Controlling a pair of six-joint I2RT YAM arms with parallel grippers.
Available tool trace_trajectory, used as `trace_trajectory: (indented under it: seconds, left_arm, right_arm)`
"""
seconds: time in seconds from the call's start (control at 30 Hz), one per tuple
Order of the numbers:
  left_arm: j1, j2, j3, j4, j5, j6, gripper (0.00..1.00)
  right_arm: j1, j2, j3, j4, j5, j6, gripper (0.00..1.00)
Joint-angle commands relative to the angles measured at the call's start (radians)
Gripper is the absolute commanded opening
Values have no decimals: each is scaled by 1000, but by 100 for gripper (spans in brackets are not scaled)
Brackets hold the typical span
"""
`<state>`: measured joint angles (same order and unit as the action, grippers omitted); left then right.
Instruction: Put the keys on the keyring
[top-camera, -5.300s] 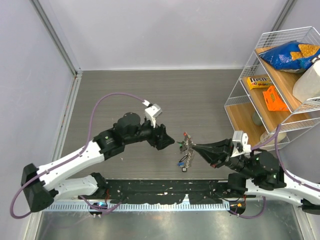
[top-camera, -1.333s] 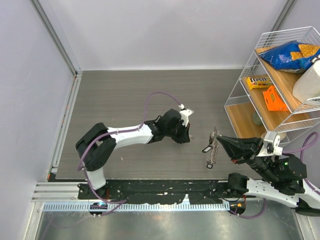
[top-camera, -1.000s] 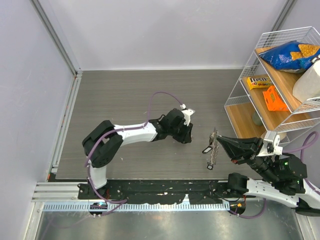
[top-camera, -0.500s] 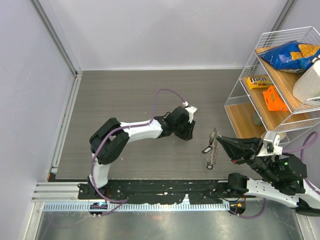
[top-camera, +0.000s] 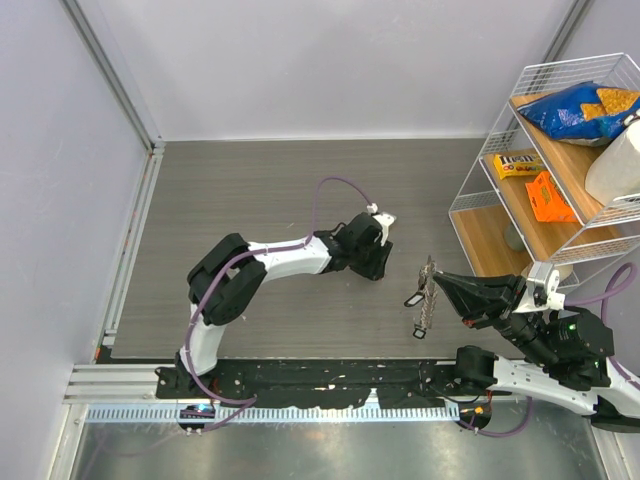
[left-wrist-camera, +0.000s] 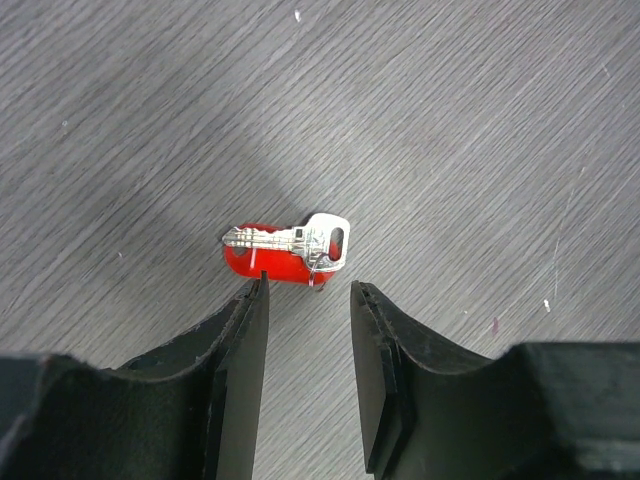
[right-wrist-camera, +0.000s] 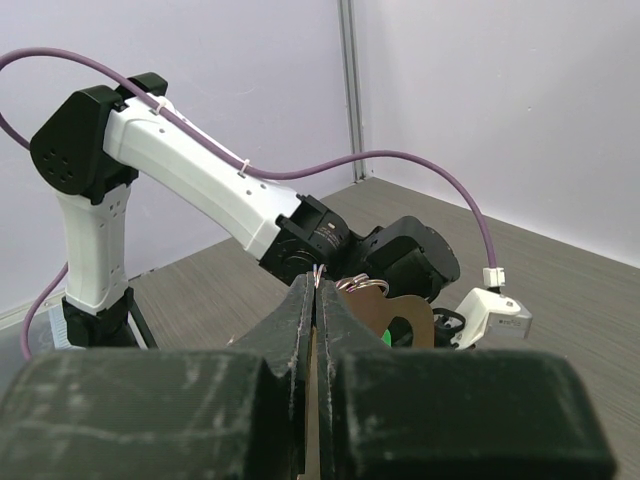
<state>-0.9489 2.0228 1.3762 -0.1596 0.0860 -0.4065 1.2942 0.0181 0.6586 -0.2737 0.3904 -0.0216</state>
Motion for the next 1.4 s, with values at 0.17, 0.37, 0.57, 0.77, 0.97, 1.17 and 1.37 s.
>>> trace_trajectory:
  seconds: [0.17, 0.37, 0.57, 0.77, 0.97, 1.17, 1.37]
  left_arm:
    - [-7, 17, 53, -12, -3, 8, 43]
    - [-14, 43, 86, -23, 3, 6, 43]
    - [-21, 57, 106, -43, 0, 11, 43]
    - [-22, 57, 104, -58, -12, 18, 42]
    - [-28, 65, 115, -67, -15, 18, 42]
    - [-34, 79, 129, -73, -14, 18, 40]
    - [-36, 77, 130, -78, -17, 18, 36]
  right_arm:
    - [7, -15, 6, 50, -5, -3, 6]
    - [5, -14, 6, 47, -5, -5, 6]
    - [5, -14, 6, 47, -7, -3, 6]
    - [5, -14, 6, 44, -13, -3, 6]
    - [5, -14, 6, 45, -18, -1, 6]
    - [5, -33, 4, 41, -21, 0, 6]
    - [7, -41, 1, 37, -21, 3, 6]
